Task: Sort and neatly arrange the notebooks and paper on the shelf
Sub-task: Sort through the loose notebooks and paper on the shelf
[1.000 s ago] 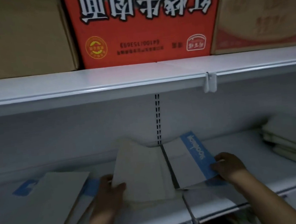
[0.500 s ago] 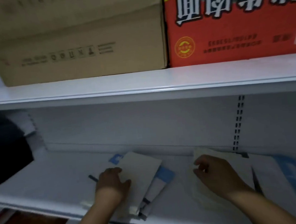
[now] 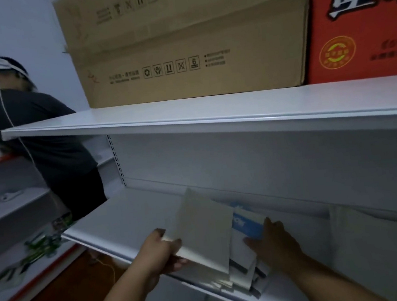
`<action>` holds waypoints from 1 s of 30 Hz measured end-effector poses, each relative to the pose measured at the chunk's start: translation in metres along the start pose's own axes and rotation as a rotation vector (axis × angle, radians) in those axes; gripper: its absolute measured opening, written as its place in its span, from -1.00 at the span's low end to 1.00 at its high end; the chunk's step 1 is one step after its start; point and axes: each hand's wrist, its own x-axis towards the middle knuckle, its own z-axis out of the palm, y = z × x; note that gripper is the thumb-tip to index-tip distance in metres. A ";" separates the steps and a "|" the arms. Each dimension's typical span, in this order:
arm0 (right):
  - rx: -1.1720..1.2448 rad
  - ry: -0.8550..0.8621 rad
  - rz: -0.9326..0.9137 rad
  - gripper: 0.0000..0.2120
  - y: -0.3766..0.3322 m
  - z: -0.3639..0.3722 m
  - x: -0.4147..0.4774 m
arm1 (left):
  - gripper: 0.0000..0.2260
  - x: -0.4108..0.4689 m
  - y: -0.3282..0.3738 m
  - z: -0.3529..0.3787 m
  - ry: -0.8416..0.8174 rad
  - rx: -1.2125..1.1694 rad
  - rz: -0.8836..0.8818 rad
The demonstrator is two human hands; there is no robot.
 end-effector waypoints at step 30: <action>0.097 0.542 0.534 -0.74 0.252 -0.173 -0.137 | -0.51 -0.051 0.006 0.254 -0.125 0.433 0.450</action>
